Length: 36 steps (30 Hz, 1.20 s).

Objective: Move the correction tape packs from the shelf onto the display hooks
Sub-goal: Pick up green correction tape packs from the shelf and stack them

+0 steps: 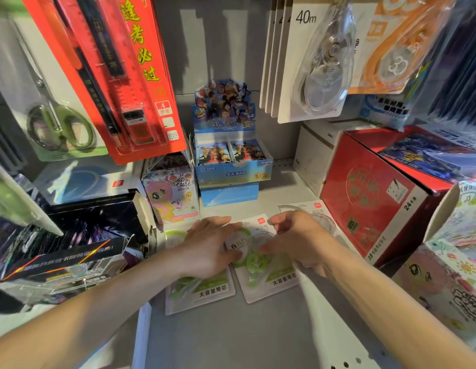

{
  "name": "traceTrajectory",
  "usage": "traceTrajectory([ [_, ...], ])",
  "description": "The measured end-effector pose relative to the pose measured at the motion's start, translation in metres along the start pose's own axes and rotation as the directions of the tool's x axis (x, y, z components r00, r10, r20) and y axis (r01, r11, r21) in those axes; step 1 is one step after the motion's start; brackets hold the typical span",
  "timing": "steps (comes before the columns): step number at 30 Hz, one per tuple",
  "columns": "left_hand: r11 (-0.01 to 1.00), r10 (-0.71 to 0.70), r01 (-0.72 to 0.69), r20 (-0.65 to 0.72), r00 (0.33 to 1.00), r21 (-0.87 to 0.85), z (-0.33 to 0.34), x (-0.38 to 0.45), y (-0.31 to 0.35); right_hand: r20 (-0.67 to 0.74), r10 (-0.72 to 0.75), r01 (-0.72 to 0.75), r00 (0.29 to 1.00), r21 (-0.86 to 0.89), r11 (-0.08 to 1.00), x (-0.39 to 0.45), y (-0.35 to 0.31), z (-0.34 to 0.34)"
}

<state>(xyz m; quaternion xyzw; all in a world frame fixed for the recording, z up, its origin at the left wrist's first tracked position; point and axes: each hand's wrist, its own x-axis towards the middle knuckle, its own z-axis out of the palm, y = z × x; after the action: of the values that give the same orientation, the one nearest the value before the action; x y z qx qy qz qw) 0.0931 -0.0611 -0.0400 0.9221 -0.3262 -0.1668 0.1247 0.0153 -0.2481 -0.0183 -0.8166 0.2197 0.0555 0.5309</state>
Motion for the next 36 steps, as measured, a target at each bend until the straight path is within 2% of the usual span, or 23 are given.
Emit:
traceTrajectory([
  [3,1.000,-0.001,0.001,0.022,1.000,0.000,0.001,-0.001,-0.001,0.011,0.020,-0.022,1.000,0.173,0.985,0.004,0.001,-0.004],
  [6,1.000,0.010,-0.010,0.017,1.000,0.004,0.004,-0.001,-0.003,0.060,0.046,-0.060,0.997,0.266,0.962,0.008,-0.001,-0.003],
  [8,1.000,0.016,-0.016,0.016,1.000,-0.001,0.004,-0.001,-0.003,0.082,0.064,-0.086,0.995,0.295,0.952,0.007,-0.006,-0.002],
  [11,1.000,0.013,-0.013,0.011,1.000,-0.003,0.002,-0.002,-0.003,0.040,0.090,-0.098,0.995,0.294,0.951,0.008,-0.007,-0.009],
  [14,0.999,-0.003,0.002,0.028,1.000,0.039,-0.005,-0.003,-0.003,0.026,0.058,-0.062,0.998,0.161,0.985,0.006,0.003,-0.013],
  [16,0.995,-0.020,0.015,0.051,0.999,0.095,-0.009,-0.006,-0.005,0.019,-0.026,0.027,0.999,-0.049,0.998,0.001,0.008,-0.012],
  [19,0.988,-0.025,0.016,0.058,0.998,0.154,-0.009,-0.009,-0.005,0.112,-0.143,0.172,0.983,-0.328,0.929,-0.008,0.006,-0.007],
  [21,0.989,-0.025,0.017,0.055,0.998,0.150,-0.007,-0.011,-0.003,0.128,-0.143,0.187,0.981,-0.470,0.863,-0.013,0.004,-0.004],
  [23,0.993,-0.017,0.012,0.045,0.999,0.115,-0.005,-0.013,0.000,0.126,-0.119,0.170,0.985,-0.562,0.809,-0.018,0.005,-0.002],
  [28,0.999,0.032,-0.032,-0.069,0.997,-0.005,-0.003,-0.019,0.004,0.133,-0.096,0.151,0.986,-0.503,0.851,-0.030,0.009,-0.003],
  [33,0.956,-0.055,0.006,-0.161,0.985,-0.294,-0.003,-0.017,0.007,0.133,-0.161,0.206,0.978,-0.488,0.848,-0.037,0.011,-0.005],
  [36,0.884,-0.128,0.036,-0.166,0.978,-0.466,-0.005,-0.016,0.007,0.149,-0.210,0.250,0.966,-0.352,0.902,-0.038,0.017,-0.009],
])
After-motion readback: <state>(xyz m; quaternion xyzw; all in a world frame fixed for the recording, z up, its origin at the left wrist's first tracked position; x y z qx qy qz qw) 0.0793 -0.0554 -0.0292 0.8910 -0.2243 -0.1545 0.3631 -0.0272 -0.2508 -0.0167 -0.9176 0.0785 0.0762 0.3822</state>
